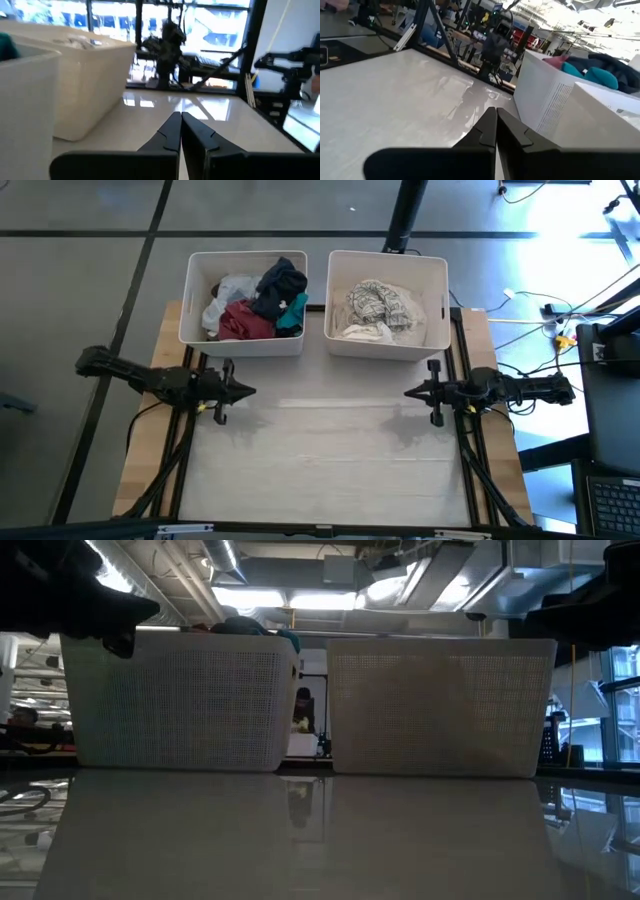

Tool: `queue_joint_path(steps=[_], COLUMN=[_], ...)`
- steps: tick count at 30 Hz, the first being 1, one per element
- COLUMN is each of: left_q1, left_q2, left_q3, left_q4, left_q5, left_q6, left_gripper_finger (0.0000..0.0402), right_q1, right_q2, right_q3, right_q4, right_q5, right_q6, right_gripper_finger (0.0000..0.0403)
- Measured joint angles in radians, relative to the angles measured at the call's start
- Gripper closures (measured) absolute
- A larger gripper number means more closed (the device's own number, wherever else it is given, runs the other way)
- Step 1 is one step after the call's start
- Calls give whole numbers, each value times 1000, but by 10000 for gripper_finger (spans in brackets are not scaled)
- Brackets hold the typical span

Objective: Sort clothes
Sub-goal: Return to Home Position

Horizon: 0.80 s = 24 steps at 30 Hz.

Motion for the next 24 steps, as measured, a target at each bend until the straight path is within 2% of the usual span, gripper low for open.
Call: queue_joint_path(steps=[3, 6, 11, 15, 24], left_q1=[0, 0, 1, 2, 1], left_q2=[-109, -192, -181, -173, -170], left_q3=[0, 0, 0, 0, 0], left_q4=[-79, -162, -162, -163, -164], left_q5=[-34, -72, -114, -118, -117], left_q6=[27, 29, 19, -31, -28], left_gripper_finger=[400, 401, 399, 398, 398], right_q1=[0, 0, 0, 0, 0], right_q2=[0, 1, 2, 13, 16], right_q3=[-5, -57, -56, -57, -59], right_q4=[0, 92, 82, 81, 78], right_q5=[5, 4, 4, 7, 11], right_q6=[-18, -29, -85, -100, -102], right_gripper_finger=[392, 397, 399, 390, 382])
